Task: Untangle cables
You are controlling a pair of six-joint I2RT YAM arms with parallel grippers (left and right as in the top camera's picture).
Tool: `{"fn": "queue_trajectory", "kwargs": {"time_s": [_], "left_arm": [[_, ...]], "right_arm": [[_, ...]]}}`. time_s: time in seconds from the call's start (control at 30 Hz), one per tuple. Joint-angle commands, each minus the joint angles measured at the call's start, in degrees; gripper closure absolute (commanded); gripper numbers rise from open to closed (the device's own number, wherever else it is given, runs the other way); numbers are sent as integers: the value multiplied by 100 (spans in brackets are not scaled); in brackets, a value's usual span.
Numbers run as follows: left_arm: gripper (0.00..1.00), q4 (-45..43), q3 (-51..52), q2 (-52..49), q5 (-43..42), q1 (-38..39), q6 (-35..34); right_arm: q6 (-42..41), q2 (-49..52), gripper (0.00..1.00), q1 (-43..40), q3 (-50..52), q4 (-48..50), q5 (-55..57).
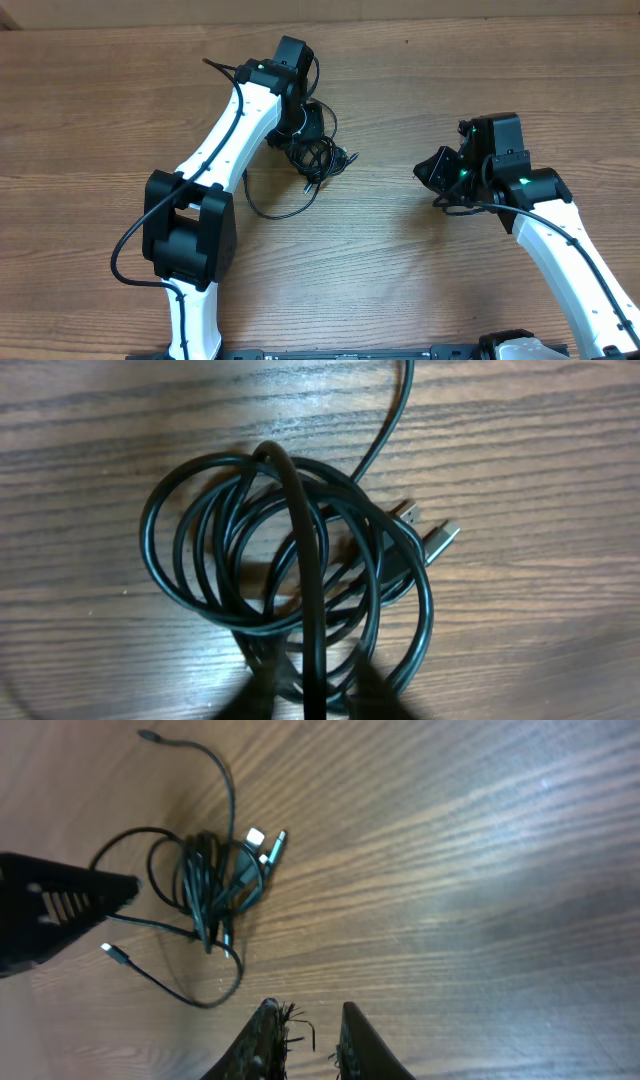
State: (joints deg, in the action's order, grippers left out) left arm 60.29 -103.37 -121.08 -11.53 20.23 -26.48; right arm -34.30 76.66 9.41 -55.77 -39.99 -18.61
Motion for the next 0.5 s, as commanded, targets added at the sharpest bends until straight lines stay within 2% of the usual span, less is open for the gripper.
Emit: {"fn": "queue_trajectory", "kwargs": {"time_s": [0.0,0.07,0.33,0.47], "left_arm": [[96,-168,-2,57,-560,-26,313],[96,-306,-26,57,-1134,-37,616],[96,-466,-37,57,-2881,2,2173],[96,-463,-37,57,-3493,7,2592]], "right_arm": [[26,0,78,-11,-11,199,55],[7,7,74,-11,0,284,55],[-170,437,73,-4,0,645,15],[-164,927,68,-4,0,981,-699]]}}
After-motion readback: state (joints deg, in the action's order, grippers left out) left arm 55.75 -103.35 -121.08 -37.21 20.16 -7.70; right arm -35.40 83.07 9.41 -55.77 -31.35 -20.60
